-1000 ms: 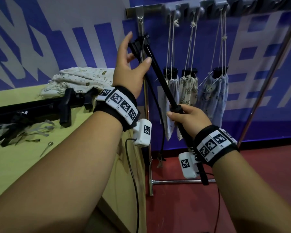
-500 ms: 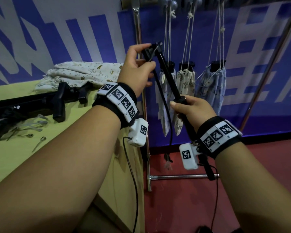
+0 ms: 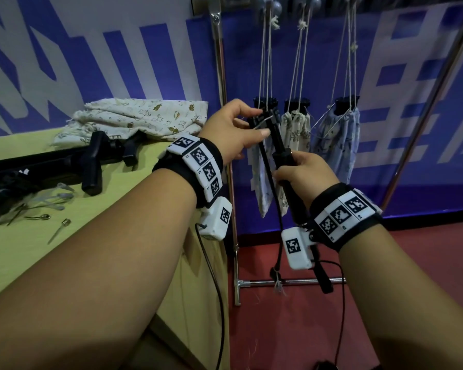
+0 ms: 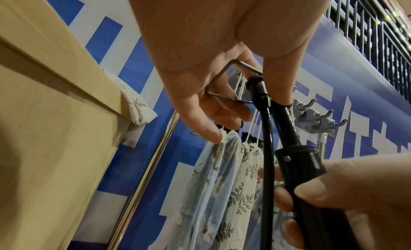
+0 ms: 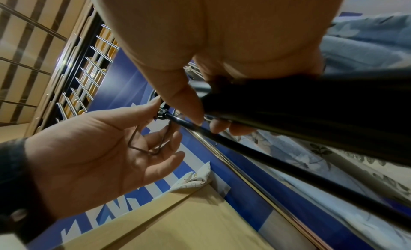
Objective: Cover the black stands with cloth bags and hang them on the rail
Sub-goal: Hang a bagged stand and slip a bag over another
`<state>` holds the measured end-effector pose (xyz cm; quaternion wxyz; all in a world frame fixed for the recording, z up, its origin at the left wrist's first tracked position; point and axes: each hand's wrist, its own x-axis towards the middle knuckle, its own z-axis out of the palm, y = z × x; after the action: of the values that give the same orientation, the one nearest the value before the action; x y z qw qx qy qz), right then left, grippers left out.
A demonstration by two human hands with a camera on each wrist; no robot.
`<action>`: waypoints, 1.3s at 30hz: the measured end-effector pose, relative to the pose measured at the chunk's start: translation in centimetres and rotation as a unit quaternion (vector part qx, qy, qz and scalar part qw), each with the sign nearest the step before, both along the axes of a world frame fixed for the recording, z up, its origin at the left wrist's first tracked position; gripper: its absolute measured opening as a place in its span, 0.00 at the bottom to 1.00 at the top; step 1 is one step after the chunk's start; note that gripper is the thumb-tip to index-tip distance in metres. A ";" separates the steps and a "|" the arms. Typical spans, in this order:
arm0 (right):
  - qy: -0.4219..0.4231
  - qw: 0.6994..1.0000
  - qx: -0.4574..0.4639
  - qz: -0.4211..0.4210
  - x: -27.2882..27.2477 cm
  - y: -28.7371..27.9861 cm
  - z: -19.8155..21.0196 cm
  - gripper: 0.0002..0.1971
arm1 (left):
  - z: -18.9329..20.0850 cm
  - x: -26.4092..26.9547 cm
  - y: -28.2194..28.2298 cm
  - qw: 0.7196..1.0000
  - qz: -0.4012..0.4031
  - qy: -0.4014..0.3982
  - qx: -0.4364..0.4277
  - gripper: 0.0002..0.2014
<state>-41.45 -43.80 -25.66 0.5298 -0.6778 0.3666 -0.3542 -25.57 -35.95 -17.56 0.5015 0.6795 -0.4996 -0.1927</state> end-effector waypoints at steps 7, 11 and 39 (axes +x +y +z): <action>-0.014 1.000 -0.001 0.015 0.3 -0.2 0.2 0.13 | -0.6 -0.2 -0.1 0.997 -0.030 -0.033 0.065 0.16; -0.049 0.998 0.004 0.026 0.5 -0.3 0.4 0.18 | -1.0 -0.4 -0.3 0.995 -0.050 -0.057 0.061 0.20; -0.053 0.992 0.011 0.114 0.3 -0.4 -1.1 0.10 | 0.8 1.0 -0.7 0.984 0.056 0.124 -0.112 0.42</action>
<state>-41.14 -44.19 -26.80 0.5929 -0.6895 0.2627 -0.3225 -24.62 -36.61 -16.72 0.6423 0.6169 -0.4131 -0.1902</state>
